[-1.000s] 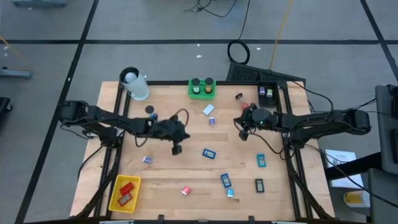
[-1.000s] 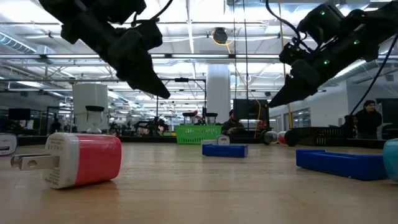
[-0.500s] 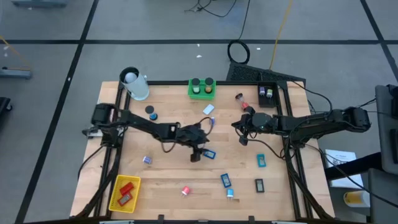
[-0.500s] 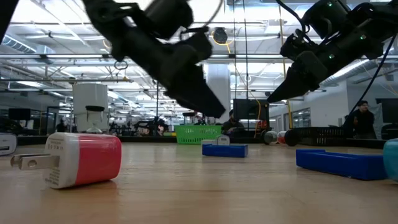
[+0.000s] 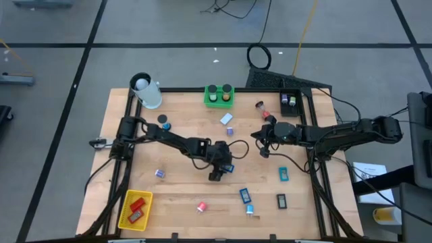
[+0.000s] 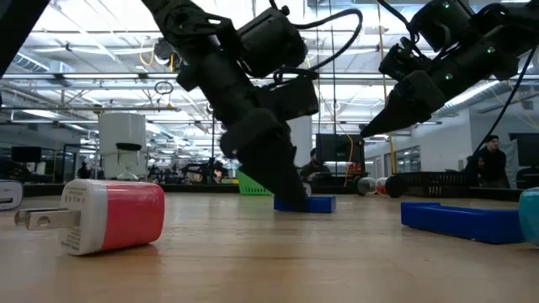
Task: Pick & Place Office items
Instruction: Put the top blue timer into the yellow basket
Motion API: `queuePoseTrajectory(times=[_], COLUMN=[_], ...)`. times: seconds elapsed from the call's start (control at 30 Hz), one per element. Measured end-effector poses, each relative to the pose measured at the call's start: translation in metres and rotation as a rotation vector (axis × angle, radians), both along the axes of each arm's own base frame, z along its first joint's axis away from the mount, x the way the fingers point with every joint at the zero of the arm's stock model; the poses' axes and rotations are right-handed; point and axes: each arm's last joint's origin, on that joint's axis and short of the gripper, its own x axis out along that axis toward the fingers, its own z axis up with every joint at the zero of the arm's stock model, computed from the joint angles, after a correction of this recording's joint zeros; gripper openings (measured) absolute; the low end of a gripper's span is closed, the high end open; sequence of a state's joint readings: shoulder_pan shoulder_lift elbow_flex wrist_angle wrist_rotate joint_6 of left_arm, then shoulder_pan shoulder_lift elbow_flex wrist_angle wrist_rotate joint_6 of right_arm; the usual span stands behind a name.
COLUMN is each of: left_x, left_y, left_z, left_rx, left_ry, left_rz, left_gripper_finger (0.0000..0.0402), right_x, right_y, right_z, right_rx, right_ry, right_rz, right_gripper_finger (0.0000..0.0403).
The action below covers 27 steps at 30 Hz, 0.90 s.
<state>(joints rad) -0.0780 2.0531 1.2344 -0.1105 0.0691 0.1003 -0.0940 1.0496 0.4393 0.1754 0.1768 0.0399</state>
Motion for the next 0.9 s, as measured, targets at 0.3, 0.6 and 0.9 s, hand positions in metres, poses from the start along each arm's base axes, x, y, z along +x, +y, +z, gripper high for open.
queuePoseTrajectory(times=[0.3,0.6,0.9], left_x=[-0.007,-0.021,-0.045], left_y=[-0.001,0.006,0.013], left_z=[0.004,0.018,0.070], left_rx=[0.011,0.007,-0.013], left_ry=[0.068,0.149,0.152], left_rz=[-0.002,-0.032,0.028], left_gripper_finger=[0.0181,0.0156,0.0162], right_x=[0.000,0.002,0.002], right_y=[0.000,0.000,0.001], right_z=[0.000,0.003,0.003], right_rx=[-0.014,-0.025,-0.023], right_ry=[0.004,-0.030,-0.030], right_rz=[0.011,0.014,0.013], right_gripper_finger=[0.0008,0.0004,0.0004])
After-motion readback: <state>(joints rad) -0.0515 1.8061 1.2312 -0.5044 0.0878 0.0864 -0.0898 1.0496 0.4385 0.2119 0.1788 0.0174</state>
